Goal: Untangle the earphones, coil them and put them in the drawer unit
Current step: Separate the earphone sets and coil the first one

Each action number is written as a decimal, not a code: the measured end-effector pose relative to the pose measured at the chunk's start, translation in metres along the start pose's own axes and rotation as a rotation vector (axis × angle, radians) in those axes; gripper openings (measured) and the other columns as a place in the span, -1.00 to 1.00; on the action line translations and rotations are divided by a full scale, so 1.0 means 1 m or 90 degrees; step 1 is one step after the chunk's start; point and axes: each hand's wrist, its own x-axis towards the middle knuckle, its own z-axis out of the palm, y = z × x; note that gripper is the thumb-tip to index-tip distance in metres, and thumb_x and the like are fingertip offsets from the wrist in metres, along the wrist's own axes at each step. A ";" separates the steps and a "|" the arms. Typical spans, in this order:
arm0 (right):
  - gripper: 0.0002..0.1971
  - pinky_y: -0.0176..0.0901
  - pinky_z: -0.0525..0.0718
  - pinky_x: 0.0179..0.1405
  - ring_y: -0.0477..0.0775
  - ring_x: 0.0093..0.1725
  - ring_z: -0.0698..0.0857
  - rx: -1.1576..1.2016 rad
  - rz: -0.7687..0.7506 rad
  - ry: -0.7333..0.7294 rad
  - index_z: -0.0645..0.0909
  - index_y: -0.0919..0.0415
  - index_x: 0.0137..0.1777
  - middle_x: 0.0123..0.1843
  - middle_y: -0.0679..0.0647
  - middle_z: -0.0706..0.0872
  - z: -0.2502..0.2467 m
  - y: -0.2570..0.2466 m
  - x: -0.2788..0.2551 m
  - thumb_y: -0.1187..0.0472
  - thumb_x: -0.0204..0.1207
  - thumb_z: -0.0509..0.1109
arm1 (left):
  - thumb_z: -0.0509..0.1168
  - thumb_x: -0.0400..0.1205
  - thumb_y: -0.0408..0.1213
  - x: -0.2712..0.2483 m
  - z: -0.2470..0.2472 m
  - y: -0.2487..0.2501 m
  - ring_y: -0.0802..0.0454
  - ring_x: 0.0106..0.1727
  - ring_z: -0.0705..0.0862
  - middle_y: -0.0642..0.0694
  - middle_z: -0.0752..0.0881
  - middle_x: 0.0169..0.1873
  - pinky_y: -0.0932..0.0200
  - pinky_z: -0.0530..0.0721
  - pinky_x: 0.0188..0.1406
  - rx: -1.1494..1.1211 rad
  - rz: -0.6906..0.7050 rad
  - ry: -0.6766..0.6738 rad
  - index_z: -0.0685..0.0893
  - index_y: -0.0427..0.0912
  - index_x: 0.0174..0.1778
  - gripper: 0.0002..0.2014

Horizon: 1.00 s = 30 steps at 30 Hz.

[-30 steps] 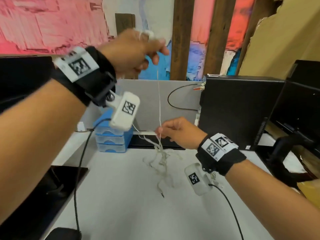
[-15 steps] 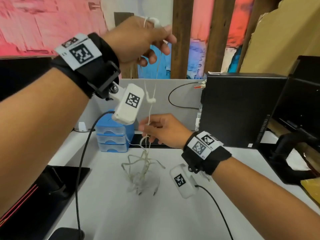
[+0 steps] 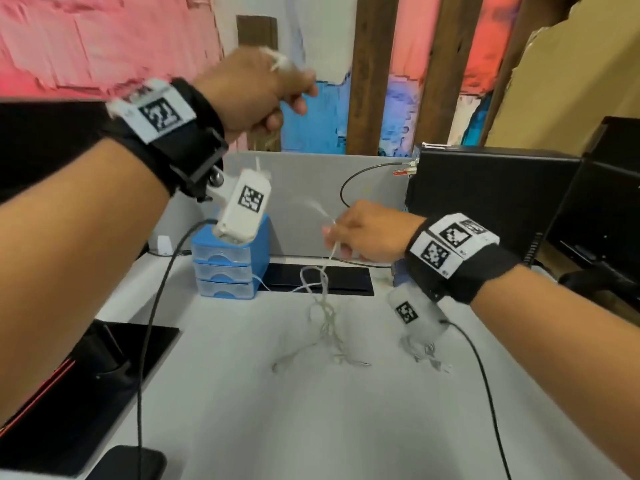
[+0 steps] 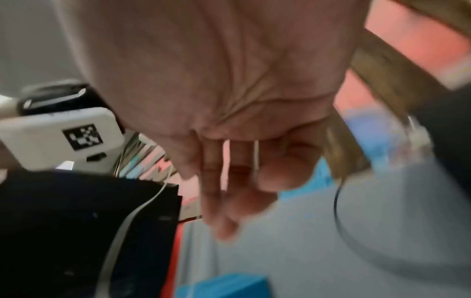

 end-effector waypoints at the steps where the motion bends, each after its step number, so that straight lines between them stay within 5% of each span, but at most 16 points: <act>1: -0.57 -0.21 0.57 -0.24 -0.10 -0.40 0.61 -0.019 -0.018 0.052 0.77 0.17 -0.01 -0.32 0.01 0.72 -0.009 -0.003 0.004 -0.04 0.75 0.12 | 0.25 0.72 -0.07 0.000 0.004 -0.008 0.16 -0.59 0.42 0.07 0.69 -0.40 0.30 0.35 -0.63 -0.012 -0.024 -0.017 0.72 -0.14 -0.04 -0.77; 4: -0.57 -0.33 0.50 -0.53 -0.15 -0.63 0.53 0.169 -0.053 0.251 0.77 0.27 -0.11 -0.49 -0.02 0.66 -0.035 -0.015 0.013 0.04 0.75 0.16 | 0.27 0.72 -0.06 -0.001 0.014 -0.024 0.15 -0.62 0.42 0.03 0.71 -0.40 0.30 0.34 -0.65 -0.043 -0.079 -0.049 0.73 -0.11 -0.12 -0.76; 7: -0.62 -0.25 0.57 -0.57 -0.06 -0.58 0.59 0.099 -0.048 0.135 0.74 0.33 -0.09 -0.40 0.16 0.75 -0.037 -0.024 0.012 0.11 0.74 0.18 | 0.26 0.73 -0.10 -0.007 0.023 -0.033 0.14 -0.64 0.42 0.02 0.70 -0.43 0.35 0.32 -0.68 -0.073 -0.096 -0.056 0.72 -0.12 -0.13 -0.77; 11: -0.72 -0.26 0.62 -0.58 -0.03 -0.54 0.69 0.302 -0.053 0.390 0.64 0.26 -0.12 -0.38 0.17 0.74 -0.065 -0.033 0.013 0.19 0.71 0.16 | 0.28 0.72 -0.12 -0.013 0.028 -0.042 0.14 -0.66 0.43 0.03 0.67 -0.47 0.37 0.31 -0.68 -0.102 -0.114 -0.056 0.71 -0.14 -0.16 -0.78; 15: -0.68 -0.26 0.66 -0.64 0.06 -0.57 0.71 0.262 0.033 0.162 0.63 0.31 -0.15 -0.46 0.19 0.75 -0.050 -0.041 0.006 0.18 0.74 0.16 | 0.33 0.68 -0.13 -0.018 0.036 -0.051 0.11 -0.65 0.46 0.03 0.67 -0.51 0.35 0.34 -0.66 -0.148 -0.118 0.001 0.66 -0.12 -0.30 -0.75; 19: -0.74 -0.27 0.65 -0.58 0.05 -0.48 0.77 0.525 0.010 0.288 0.63 0.33 -0.05 -0.43 0.14 0.76 -0.068 -0.046 0.000 0.20 0.72 0.17 | 0.33 0.68 -0.09 -0.020 0.041 -0.054 0.12 -0.64 0.47 0.03 0.69 -0.46 0.33 0.35 -0.65 -0.165 -0.134 0.015 0.67 -0.12 -0.27 -0.75; 22: -0.72 -0.22 0.72 -0.46 0.09 -0.33 0.81 0.412 -0.017 0.231 0.66 0.30 -0.01 -0.24 0.16 0.81 -0.058 -0.043 -0.004 0.14 0.73 0.18 | 0.29 0.69 0.00 -0.022 0.045 -0.053 0.11 -0.62 0.48 0.03 0.74 -0.38 0.28 0.35 -0.63 -0.175 -0.143 0.014 0.74 -0.13 -0.18 -0.71; 25: -0.67 -0.17 0.70 -0.42 0.08 -0.31 0.80 0.404 -0.120 0.375 0.69 0.28 -0.03 -0.19 0.16 0.83 -0.063 -0.045 -0.005 0.11 0.76 0.16 | 0.24 0.67 0.15 -0.023 0.047 -0.047 0.10 -0.60 0.47 0.02 0.80 -0.28 0.28 0.35 -0.59 -0.205 -0.144 -0.001 0.78 -0.14 -0.11 -0.59; 27: -0.64 -0.17 0.71 -0.39 0.07 -0.27 0.81 0.401 -0.161 0.382 0.70 0.25 0.00 -0.14 0.16 0.84 -0.072 -0.051 -0.007 0.07 0.77 0.13 | 0.27 0.62 0.22 -0.025 0.049 -0.044 0.10 -0.59 0.43 0.03 0.81 -0.23 0.28 0.33 -0.57 -0.233 -0.118 -0.018 0.78 -0.16 -0.05 -0.54; 30: -0.64 -0.15 0.71 -0.35 0.06 -0.27 0.80 0.328 -0.145 0.308 0.69 0.23 0.01 -0.13 0.14 0.84 -0.072 -0.054 -0.010 0.05 0.77 0.12 | 0.48 0.46 0.12 -0.026 0.054 -0.039 0.16 -0.57 0.37 0.12 0.68 -0.43 0.33 0.30 -0.59 -0.225 -0.031 -0.052 0.76 -0.20 -0.08 -0.59</act>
